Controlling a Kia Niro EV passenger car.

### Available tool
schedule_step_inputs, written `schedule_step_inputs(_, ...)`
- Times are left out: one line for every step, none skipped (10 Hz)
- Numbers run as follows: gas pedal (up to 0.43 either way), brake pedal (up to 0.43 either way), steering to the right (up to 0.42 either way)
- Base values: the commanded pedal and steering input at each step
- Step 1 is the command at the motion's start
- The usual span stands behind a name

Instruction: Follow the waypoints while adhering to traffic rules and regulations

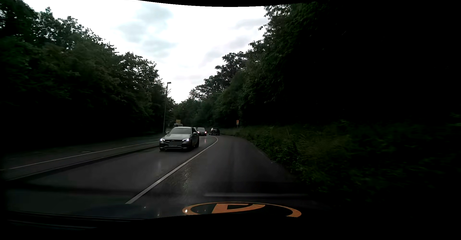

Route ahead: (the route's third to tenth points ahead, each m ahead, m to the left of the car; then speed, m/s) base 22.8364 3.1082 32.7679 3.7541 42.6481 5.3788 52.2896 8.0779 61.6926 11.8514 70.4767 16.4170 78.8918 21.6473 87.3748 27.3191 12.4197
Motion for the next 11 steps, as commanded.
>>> schedule_step_inputs(0.098, 0.0, 0.001)
schedule_step_inputs(0.098, 0.0, 0.001)
schedule_step_inputs(0.098, 0.0, 0.001)
schedule_step_inputs(0.11, 0.0, 0.001)
schedule_step_inputs(0.11, 0.0, -0.001)
schedule_step_inputs(0.11, 0.0, -0.002)
schedule_step_inputs(0.118, 0.0, -0.002)
schedule_step_inputs(0.118, 0.0, -0.003)
schedule_step_inputs(0.13, 0.0, -0.004)
schedule_step_inputs(0.13, 0.0, -0.006)
schedule_step_inputs(0.13, 0.0, -0.007)
